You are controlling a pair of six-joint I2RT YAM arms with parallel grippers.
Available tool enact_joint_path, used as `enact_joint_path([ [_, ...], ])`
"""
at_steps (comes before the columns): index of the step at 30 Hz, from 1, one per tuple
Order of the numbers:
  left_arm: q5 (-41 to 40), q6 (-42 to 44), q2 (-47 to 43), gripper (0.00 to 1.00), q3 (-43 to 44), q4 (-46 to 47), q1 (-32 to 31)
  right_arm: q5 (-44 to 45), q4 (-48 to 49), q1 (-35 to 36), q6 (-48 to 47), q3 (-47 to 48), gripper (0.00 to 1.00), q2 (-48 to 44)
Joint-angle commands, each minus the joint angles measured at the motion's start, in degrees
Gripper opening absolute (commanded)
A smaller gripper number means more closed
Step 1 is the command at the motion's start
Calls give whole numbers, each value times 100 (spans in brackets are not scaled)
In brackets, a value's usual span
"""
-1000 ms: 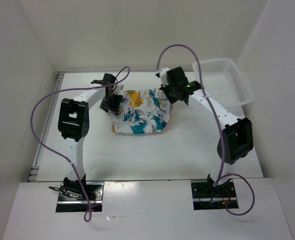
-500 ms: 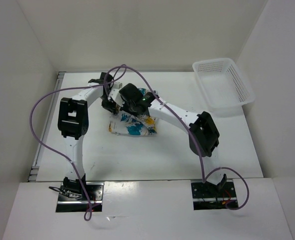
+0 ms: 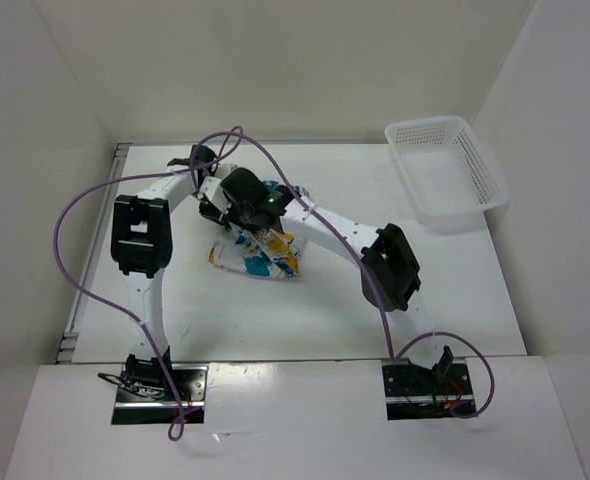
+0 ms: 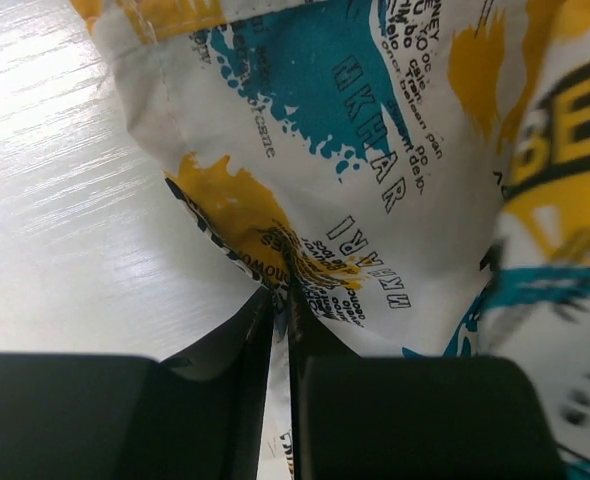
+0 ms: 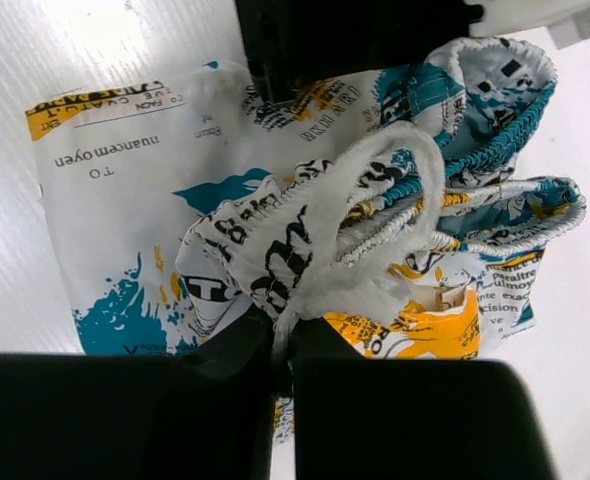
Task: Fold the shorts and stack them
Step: Fold the shorts
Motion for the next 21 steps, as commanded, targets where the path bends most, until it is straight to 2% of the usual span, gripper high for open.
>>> enact_joint_path([
  [1, 174, 27, 77, 17, -146, -118, 76, -120, 190, 267, 146, 229, 9, 38],
  [3, 174, 27, 77, 20, -146, -118, 129, -339, 137, 320, 41, 228, 38, 38],
  [5, 112, 27, 25, 27, -146, -118, 252, -619, 59, 373, 41, 447, 51, -14],
  [6, 60, 27, 25, 37, -146, -118, 305, -734, -38, 373, 136, 665, 52, -15],
  [9, 7, 27, -28, 58, -32, -179, 577, -1515, -310, 426, 260, 982, 58, -304],
  [11, -54, 27, -80, 66, 108, -241, 814, -1789, -372, 426, 313, 984, 58, -506],
  [13, -204, 27, -142, 72, 240, -372, 946, -1808, -373, 426, 296, 546, 59, -883],
  [17, 49, 27, -502, 76, 521, -540, 1114, -1080, -127, 374, -21, -973, 62, -1613],
  [18, 173, 27, -685, 77, 522, -609, 1053, -852, 4, 278, -82, -1637, 65, -1866],
  [21, 262, 27, -1021, 79, 522, -610, 685, -369, 268, 172, -82, -2705, 68, -2132],
])
